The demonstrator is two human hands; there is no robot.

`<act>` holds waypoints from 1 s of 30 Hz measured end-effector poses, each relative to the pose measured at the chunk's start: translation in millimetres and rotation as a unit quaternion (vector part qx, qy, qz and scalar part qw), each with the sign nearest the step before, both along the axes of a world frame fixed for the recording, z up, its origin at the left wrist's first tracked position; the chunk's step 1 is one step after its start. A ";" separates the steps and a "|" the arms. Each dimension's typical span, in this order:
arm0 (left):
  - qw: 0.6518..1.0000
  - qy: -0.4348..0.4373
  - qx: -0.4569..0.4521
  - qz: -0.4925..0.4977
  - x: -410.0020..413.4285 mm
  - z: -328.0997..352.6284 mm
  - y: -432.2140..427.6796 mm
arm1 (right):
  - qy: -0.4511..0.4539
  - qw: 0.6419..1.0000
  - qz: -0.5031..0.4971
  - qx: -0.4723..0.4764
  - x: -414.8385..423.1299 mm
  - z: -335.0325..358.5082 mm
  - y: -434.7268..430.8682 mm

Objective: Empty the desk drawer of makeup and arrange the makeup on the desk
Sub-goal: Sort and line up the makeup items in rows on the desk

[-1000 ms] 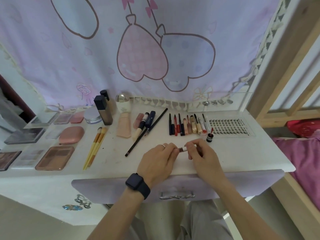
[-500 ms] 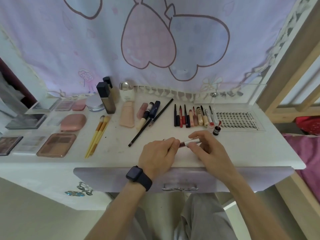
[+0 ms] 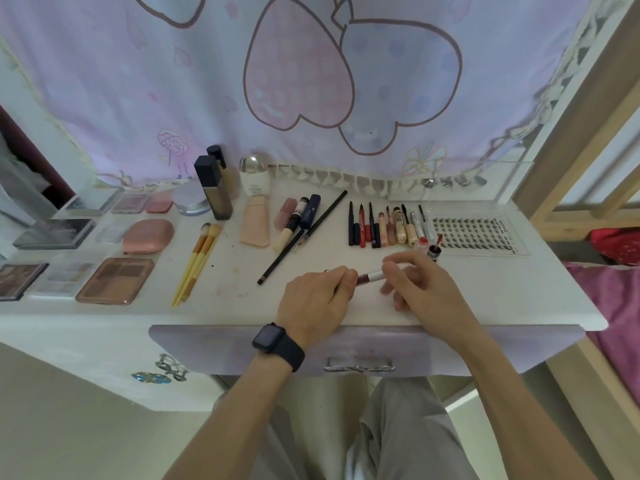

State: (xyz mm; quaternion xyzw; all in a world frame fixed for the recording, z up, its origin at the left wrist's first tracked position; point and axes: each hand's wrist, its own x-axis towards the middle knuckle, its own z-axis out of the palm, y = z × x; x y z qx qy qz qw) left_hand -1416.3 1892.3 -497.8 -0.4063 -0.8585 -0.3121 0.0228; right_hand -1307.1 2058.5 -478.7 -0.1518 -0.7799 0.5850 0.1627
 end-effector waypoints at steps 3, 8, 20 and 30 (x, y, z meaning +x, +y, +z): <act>1.000 -0.001 -0.005 0.002 1.3 0.3 0.6 | -0.010 1.000 -0.012 0.016 -1.1 -5.3 0.5; 1.000 -0.002 -0.005 0.004 1.1 1.4 0.7 | 0.032 0.999 0.021 0.003 4.9 -6.2 5.5; 1.000 0.009 -0.006 0.011 0.5 -1.2 0.9 | 0.010 1.000 0.023 0.010 5.3 -7.3 4.8; 1.000 0.013 -0.006 0.017 0.2 -2.7 1.5 | 0.052 0.998 -0.025 0.001 4.9 -10.4 0.6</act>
